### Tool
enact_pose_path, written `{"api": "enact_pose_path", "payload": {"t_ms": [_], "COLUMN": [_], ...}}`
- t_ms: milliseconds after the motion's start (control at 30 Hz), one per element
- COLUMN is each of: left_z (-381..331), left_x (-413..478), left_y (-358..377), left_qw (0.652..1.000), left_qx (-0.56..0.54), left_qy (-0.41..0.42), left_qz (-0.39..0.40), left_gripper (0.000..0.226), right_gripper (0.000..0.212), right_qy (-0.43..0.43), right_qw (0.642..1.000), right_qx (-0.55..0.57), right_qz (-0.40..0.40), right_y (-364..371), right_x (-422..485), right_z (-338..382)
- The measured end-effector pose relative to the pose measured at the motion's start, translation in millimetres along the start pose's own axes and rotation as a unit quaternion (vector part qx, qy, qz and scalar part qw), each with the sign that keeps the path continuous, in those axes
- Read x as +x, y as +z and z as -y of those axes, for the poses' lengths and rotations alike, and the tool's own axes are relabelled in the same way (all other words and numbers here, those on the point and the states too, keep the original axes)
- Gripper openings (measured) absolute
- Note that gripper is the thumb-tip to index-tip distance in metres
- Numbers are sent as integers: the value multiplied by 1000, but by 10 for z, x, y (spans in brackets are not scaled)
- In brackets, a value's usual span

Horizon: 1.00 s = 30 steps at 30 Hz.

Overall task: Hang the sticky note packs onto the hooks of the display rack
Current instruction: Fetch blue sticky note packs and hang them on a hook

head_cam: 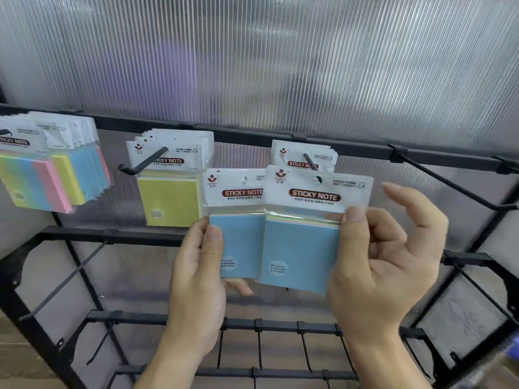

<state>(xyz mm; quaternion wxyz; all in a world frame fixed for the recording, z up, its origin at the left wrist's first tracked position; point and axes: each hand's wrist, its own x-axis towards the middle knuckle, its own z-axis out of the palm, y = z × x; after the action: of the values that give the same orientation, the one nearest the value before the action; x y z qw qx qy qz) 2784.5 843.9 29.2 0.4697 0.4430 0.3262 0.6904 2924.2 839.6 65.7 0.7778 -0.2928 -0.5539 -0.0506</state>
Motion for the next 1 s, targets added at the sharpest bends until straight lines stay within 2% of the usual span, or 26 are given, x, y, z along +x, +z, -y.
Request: {"api": "enact_pose_path", "payload": {"t_ms": [233,600,800,1000], "left_z": [19,45,69,52], "left_x": [-13,-5,18,27], "left_y": [6,-1,-48,-122], "left_qw": [1000,999,998,997], "left_qx": [15,34,49,56], "left_qy": [3,2,9,19], "left_qz": [0,-19,-34,-50], "left_gripper": [31,33,32,30], "right_gripper": [30,31,31,30], "right_qy": [5,1,17,-5], "right_qw": [997,996,989,976], "right_qx": [-73,-89,-139,-206], "right_qz": [-27,9,38,78], "right_y": [-117,-144,-99,3], "right_x": [0,32,48,143], "right_z": [-118,-108,-229,-482]}}
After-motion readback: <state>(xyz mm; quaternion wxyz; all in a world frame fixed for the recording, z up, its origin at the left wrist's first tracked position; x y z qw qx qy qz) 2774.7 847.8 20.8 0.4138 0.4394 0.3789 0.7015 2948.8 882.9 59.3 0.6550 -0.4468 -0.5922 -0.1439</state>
